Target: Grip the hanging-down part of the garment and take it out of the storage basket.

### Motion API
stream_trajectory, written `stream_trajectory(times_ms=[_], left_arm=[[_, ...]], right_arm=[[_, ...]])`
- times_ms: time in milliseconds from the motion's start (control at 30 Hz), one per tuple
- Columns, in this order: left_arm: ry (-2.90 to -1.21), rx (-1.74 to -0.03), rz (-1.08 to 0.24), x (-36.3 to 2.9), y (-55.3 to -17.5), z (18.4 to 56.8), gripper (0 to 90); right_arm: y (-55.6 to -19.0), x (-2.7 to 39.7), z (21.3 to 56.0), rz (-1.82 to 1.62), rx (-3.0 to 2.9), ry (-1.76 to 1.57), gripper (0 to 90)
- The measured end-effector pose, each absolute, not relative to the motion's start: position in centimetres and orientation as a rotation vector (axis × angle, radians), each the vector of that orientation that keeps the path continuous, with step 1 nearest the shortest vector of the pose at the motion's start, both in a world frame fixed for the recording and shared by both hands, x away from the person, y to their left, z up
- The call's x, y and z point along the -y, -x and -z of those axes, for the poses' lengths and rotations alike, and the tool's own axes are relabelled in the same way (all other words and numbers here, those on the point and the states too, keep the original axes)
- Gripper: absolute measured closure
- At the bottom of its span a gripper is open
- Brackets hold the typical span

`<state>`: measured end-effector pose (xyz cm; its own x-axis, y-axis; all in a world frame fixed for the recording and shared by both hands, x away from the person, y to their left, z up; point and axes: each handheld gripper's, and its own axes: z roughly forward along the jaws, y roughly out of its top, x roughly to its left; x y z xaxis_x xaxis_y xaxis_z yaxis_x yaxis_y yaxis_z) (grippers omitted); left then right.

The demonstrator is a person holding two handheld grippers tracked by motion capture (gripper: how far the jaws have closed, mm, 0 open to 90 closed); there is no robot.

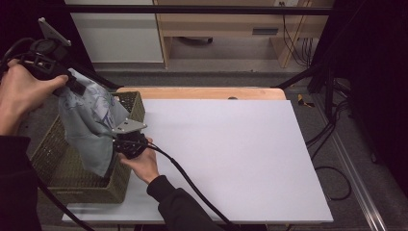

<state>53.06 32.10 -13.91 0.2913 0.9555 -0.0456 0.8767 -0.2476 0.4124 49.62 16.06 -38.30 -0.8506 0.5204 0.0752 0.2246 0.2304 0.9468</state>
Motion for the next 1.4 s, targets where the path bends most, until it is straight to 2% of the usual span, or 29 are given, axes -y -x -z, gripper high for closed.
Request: stream_trajectory(times_ms=[700, 1400], left_arm=[[-2.164, -1.629, -0.306, -32.5, -52.3, 13.8, 81.8], [-2.158, -1.562, -0.26, -31.0, -52.2, 14.2, 81.7]], right_arm=[[-47.7, -7.6, 32.9, -1.73, -2.128, -0.652, 86.0], [-46.1, -3.1, 28.0, -1.715, -1.981, -0.615, 86.1]])
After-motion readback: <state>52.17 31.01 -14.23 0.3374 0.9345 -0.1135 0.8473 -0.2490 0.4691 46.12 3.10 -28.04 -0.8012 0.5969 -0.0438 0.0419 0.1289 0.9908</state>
